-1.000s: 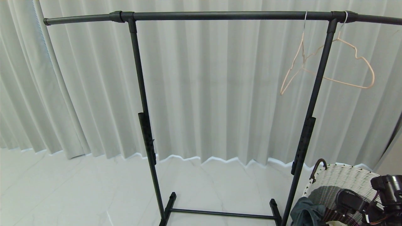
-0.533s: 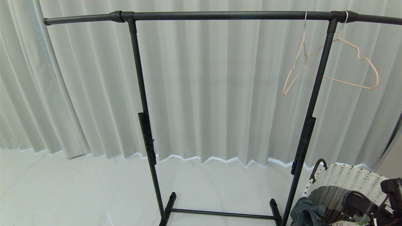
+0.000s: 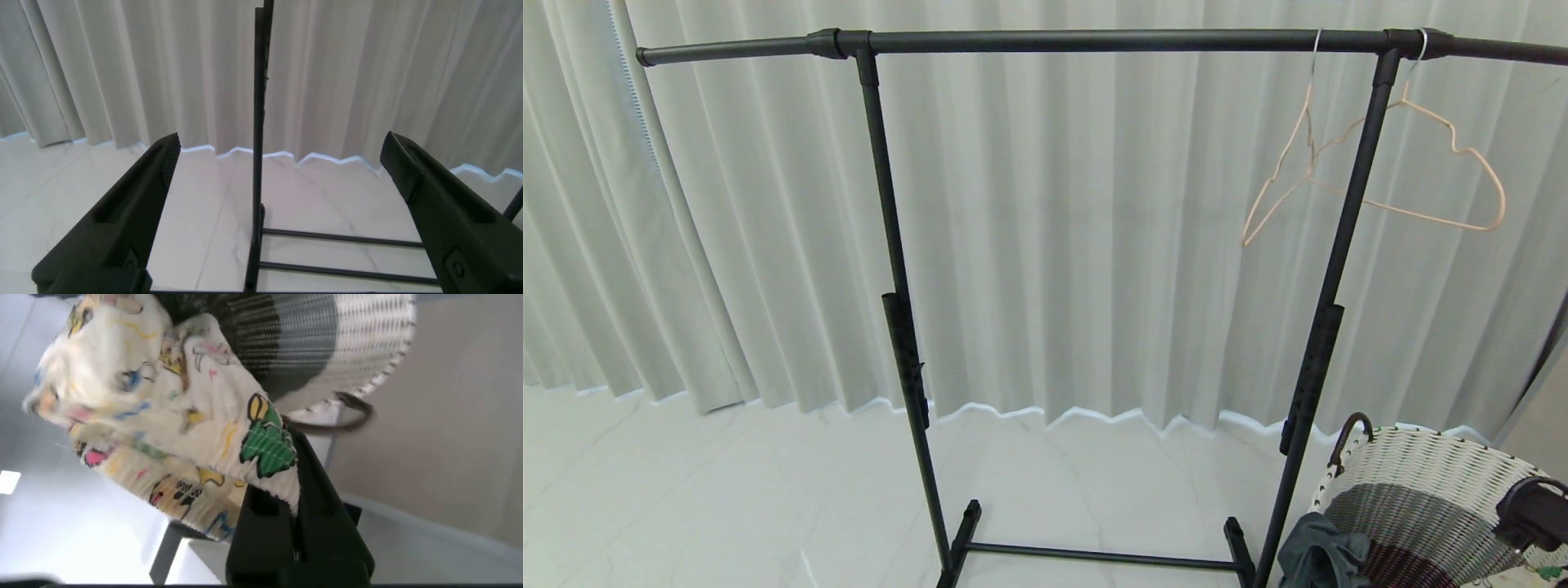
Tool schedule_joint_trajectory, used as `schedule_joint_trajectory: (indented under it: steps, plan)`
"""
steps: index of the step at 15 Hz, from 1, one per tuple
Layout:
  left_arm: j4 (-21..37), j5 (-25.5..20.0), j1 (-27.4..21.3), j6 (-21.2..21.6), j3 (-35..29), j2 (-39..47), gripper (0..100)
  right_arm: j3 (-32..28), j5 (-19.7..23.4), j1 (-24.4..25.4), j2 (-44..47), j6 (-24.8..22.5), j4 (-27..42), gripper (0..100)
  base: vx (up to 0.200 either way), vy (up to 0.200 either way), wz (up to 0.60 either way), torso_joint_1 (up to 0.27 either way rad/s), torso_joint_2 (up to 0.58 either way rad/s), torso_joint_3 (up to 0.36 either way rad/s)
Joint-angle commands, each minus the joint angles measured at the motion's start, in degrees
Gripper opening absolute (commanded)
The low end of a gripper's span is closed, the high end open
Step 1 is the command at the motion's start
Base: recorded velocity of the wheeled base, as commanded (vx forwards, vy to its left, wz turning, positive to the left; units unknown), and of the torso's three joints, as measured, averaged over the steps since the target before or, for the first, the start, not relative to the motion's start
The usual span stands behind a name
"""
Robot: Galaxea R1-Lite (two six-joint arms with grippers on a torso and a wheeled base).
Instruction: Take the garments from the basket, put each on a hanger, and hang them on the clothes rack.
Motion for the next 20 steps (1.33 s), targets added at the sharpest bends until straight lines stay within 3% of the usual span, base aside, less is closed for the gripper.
schedule_joint_trajectory:
  steps: [1,3,5,9,11,15,20]
  plan:
    - [0.00,-0.02,0.00,-0.01,0.00,-0.01,100,-13.08,0.25,-0.82,-15.00,2.72,17.12,0,0.000,0.000,0.00,0.000,0.00,0.000]
    - [0.00,-0.02,0.00,0.17,0.00,-0.01,100,-20.37,0.34,0.15,-20.28,7.03,29.25,0,0.000,0.000,0.00,0.000,0.00,0.000]
    - [0.00,-0.02,0.00,-0.01,0.00,-0.01,100,-26.79,0.34,2.26,-23.79,12.39,36.72,0,0.000,0.000,0.00,0.000,0.00,0.000]
    - [0.00,-0.02,0.00,-0.01,0.00,-0.01,100,-37.33,0.51,8.85,-24.05,20.39,40.32,0,0.000,0.000,0.00,0.000,0.00,0.000]
    - [0.00,-0.02,0.00,0.08,0.00,0.08,100,-41.82,3.42,11.75,-23.18,18.89,40.32,0,0.000,0.000,0.00,0.000,0.00,0.000]
    - [0.00,-0.02,0.00,0.17,0.00,-0.01,100,-44.54,6.05,12.81,-21.42,5.18,40.32,0,-0.200,0.000,0.00,-0.002,0.00,0.002]
    - [0.00,-0.02,0.00,0.17,0.00,-0.01,100,-44.28,6.32,15.53,-19.66,2.90,40.50,0,-0.200,0.000,0.00,0.002,0.00,0.005]
